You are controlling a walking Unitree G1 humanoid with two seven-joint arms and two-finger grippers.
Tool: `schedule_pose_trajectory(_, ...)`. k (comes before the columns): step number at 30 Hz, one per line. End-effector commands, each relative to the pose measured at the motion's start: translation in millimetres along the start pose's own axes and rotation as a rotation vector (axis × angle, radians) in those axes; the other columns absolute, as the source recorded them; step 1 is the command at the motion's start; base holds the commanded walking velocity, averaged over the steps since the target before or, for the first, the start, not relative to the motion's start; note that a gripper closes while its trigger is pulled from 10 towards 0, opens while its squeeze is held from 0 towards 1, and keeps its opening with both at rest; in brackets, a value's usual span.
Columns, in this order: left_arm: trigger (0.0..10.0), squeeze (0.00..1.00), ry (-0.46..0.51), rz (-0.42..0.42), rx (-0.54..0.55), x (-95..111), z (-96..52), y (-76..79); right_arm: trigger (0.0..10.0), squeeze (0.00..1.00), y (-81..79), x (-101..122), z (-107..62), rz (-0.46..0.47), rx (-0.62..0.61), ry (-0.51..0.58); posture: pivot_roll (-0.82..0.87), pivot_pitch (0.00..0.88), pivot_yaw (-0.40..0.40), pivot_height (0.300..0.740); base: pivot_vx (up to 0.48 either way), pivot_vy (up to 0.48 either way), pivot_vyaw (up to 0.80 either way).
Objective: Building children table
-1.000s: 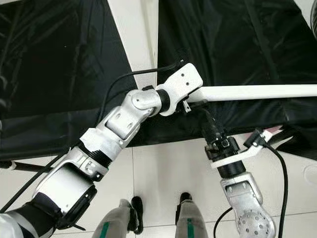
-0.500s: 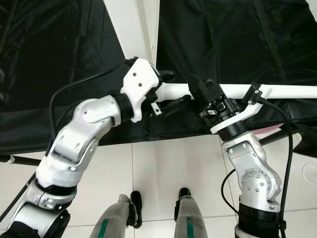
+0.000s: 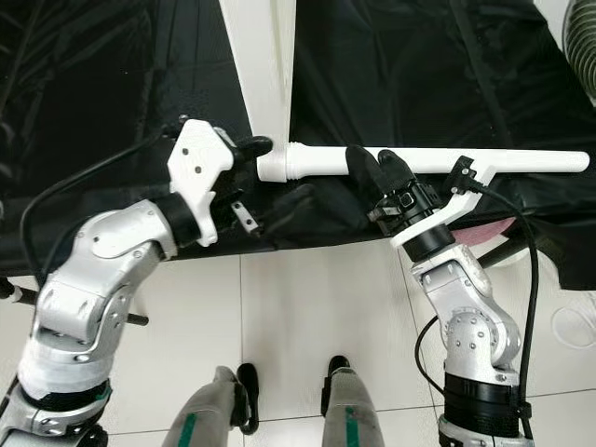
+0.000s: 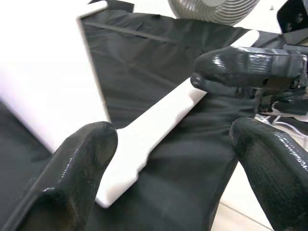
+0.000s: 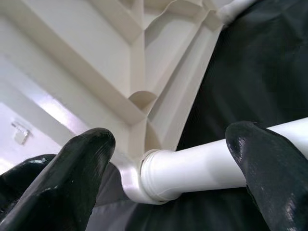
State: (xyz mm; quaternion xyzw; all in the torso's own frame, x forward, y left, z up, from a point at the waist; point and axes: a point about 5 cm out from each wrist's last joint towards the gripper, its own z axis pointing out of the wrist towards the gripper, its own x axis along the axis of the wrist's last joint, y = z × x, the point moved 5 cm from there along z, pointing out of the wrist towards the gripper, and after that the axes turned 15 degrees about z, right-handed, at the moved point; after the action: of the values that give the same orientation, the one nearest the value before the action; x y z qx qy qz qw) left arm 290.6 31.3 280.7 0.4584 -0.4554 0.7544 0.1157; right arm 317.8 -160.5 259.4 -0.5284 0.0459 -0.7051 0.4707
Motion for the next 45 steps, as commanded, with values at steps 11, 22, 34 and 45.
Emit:
schedule_pose_trajectory(11, 10.0, 0.00, -0.324, 0.025, 0.488, -49, -27.7, -67.7, 10.0, 0.00, 10.4, -8, 16.8, -0.060, -0.048, 0.000, 0.05, 0.206, 0.041, 0.740, 0.000, 0.000, 0.00)
schedule_pose_trajectory(22, 10.0, 0.00, -0.406, -0.025, 0.552, -67, -26.2, -77.8, 10.0, 0.00, 3.3, -26, 30.3, -0.235, -0.015, -0.095, 0.02, 0.198, 0.038, 0.740, 0.000, 0.000, 0.00)
schedule_pose_trajectory(34, 10.0, 0.00, -0.413, -0.065, 0.566, -72, -32.3, -73.7, 10.0, 0.00, 1.8, -31, 34.1, -0.335, -0.029, -0.105, 0.02, 0.210, 0.032, 0.740, 0.000, 0.000, 0.00)
schedule_pose_trajectory(45, 10.0, 0.00, -0.294, -0.126, 0.440, -66, -17.8, -64.2, 10.0, 0.00, 10.5, -44, 51.9, -0.394, -0.049, -0.141, 0.01, 0.249, 0.038, 0.740, 0.000, 0.000, 0.00)
